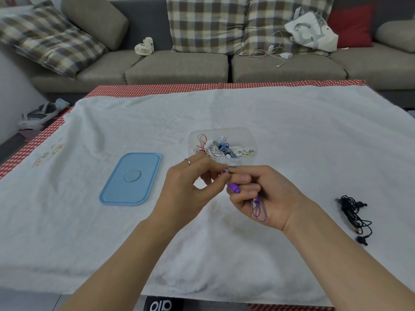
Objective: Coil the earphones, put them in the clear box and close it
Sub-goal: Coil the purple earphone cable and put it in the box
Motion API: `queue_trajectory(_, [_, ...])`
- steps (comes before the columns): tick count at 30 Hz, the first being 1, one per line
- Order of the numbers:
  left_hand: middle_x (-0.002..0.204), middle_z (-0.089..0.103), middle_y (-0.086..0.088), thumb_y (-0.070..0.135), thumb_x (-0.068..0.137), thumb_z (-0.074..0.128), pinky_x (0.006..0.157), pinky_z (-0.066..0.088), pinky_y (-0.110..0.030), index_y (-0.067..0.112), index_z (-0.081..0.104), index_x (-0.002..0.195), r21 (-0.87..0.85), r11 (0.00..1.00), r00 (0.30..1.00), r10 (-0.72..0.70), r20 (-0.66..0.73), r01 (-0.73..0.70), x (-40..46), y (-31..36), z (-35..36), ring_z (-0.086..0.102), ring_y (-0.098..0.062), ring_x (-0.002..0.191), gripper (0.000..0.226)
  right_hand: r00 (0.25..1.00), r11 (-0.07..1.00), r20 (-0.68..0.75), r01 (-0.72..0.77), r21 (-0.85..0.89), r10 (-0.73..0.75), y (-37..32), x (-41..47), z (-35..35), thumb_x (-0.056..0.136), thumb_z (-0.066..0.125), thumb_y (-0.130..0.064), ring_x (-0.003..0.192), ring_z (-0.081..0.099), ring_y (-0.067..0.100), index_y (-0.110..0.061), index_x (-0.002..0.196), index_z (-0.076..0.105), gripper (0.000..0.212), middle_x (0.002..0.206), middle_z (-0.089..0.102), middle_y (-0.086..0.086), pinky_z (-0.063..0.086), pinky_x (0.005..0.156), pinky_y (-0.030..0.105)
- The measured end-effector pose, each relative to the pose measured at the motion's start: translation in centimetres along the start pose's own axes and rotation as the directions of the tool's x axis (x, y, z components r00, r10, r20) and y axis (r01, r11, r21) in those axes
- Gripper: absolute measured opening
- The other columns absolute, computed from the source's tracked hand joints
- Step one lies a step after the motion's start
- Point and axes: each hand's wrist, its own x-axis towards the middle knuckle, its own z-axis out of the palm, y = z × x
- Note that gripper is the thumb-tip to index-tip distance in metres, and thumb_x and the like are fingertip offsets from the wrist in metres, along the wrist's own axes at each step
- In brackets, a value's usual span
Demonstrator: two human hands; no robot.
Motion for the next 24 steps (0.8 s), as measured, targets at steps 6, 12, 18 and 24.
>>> queue_trajectory(6, [0.076, 0.064, 0.002, 0.001, 0.084, 0.078, 0.071, 0.037, -0.005, 0.012, 0.076, 0.091, 0.028, 0.999, 0.998, 0.019, 0.055, -0.020, 0.2, -0.2, -0.4, 0.058, -0.011, 0.069, 0.013, 0.999, 0.996, -0.019, 0.024, -0.091, -0.026, 0.0, -0.1, 0.2, 0.086, 0.058, -0.002, 0.038, 0.025, 0.006, -0.001, 0.088, 0.061, 0.004, 0.057, 0.035, -0.002, 0.025, 0.040, 0.013])
queue_trajectory(12, [0.085, 0.066, 0.011, 0.013, 0.085, 0.079, 0.075, 0.039, -0.008, 0.020, 0.070, 0.110, 0.057, 0.997, 0.992, -0.048, 0.113, 0.042, -0.4, -0.7, -0.8, 0.062, -0.012, 0.077, 0.027, 0.997, 0.990, -0.043, 0.053, -0.132, -0.059, -0.1, 0.1, 0.4, 0.093, 0.056, -0.006, 0.041, 0.025, 0.007, 0.002, 0.087, 0.064, 0.013, 0.060, 0.038, -0.001, 0.031, 0.038, 0.016])
queue_trajectory(18, [0.084, 0.066, 0.012, 0.015, 0.090, 0.072, 0.074, 0.044, -0.009, 0.019, 0.067, 0.106, 0.065, 0.993, 0.991, -0.106, 0.086, 0.101, -0.4, -0.7, -0.8, 0.064, -0.013, 0.080, 0.018, 0.984, 0.970, -0.122, 0.097, -0.225, -0.127, 0.0, 0.6, 0.4, 0.095, 0.055, -0.006, 0.050, 0.027, 0.007, 0.001, 0.092, 0.064, 0.012, 0.059, 0.046, 0.002, 0.031, 0.042, 0.015])
queue_trajectory(24, [0.083, 0.067, 0.008, 0.015, 0.091, 0.064, 0.069, 0.049, -0.023, 0.026, 0.063, 0.095, 0.149, 0.830, 0.795, -0.558, 0.239, 0.538, -0.5, -2.7, -1.5, 0.059, -0.007, 0.071, 0.012, 0.934, 0.944, -0.206, 0.247, -0.218, -0.292, 0.1, 1.6, 0.4, 0.099, 0.047, -0.002, 0.040, 0.045, 0.010, 0.000, 0.094, 0.057, 0.011, 0.066, 0.049, 0.010, 0.039, 0.040, 0.017])
